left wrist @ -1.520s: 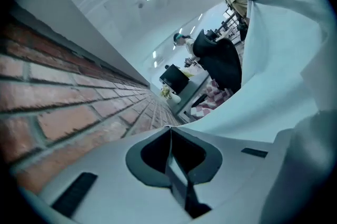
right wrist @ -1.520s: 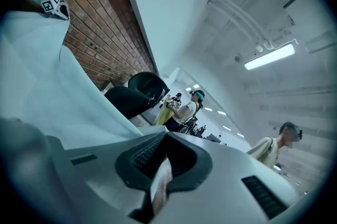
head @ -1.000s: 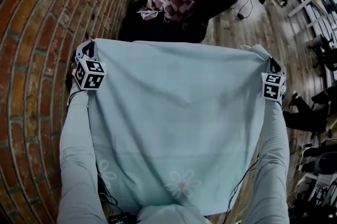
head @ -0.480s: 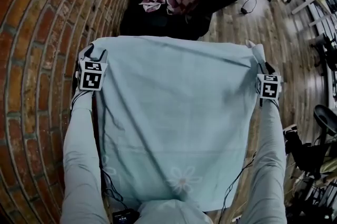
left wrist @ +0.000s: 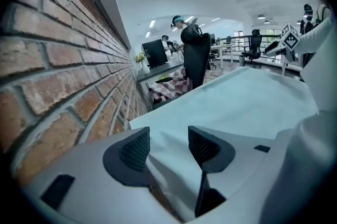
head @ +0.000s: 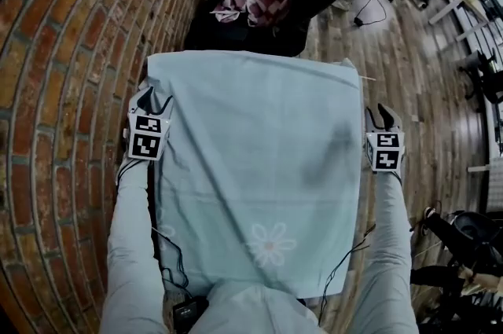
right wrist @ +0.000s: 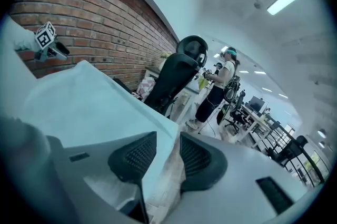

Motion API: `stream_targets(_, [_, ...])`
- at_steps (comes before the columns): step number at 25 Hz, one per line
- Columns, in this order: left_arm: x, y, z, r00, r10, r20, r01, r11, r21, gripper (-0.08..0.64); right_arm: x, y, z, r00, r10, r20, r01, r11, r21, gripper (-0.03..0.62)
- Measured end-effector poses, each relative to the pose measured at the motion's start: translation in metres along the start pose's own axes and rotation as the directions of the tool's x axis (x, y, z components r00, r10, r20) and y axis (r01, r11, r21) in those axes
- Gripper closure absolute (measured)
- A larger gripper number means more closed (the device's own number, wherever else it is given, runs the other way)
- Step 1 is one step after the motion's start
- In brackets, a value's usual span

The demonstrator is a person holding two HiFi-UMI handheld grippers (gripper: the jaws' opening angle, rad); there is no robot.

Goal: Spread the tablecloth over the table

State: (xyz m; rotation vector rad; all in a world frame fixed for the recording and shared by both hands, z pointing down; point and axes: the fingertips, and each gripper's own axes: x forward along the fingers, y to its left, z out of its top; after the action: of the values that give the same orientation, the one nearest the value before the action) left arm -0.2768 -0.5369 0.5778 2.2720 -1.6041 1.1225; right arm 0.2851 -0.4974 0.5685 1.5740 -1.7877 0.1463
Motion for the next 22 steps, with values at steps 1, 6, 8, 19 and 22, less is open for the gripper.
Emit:
stream_targets(1, [-0.012, -0.012, -0.005, 1.0, -0.013, -0.006, 0.013, 1.0, -0.006, 0.33, -0.013, 0.012, -0.003, 1.0, 0.02, 0.011, -0.02, 1.0, -0.005, 0.465])
stream_targets(6, [-0.062, -0.068, -0.038, 0.996, -0.061, -0.062, 0.062, 0.998, 0.015, 0.33, -0.072, 0.066, -0.027, 0.993, 0.113, 0.036, -0.115, 0.992, 0.049, 0.465])
stream_targets(8, [-0.08, -0.089, -0.056, 0.993, -0.073, -0.09, 0.076, 0.997, 0.024, 0.33, -0.093, 0.089, -0.047, 0.987, 0.157, 0.025, -0.159, 0.984, 0.083, 0.465])
stream_targets(19, [-0.107, -0.169, -0.126, 0.98, -0.114, -0.161, 0.115, 0.993, -0.006, 0.33, -0.129, 0.179, -0.121, 0.97, 0.242, -0.037, -0.238, 0.967, 0.094, 0.465])
stream_targets(22, [-0.107, -0.17, -0.129, 0.988, -0.1, -0.12, 0.095, 0.994, -0.051, 0.331, -0.127, 0.186, -0.128, 0.967, 0.251, -0.036, -0.248, 0.966, 0.076, 0.471])
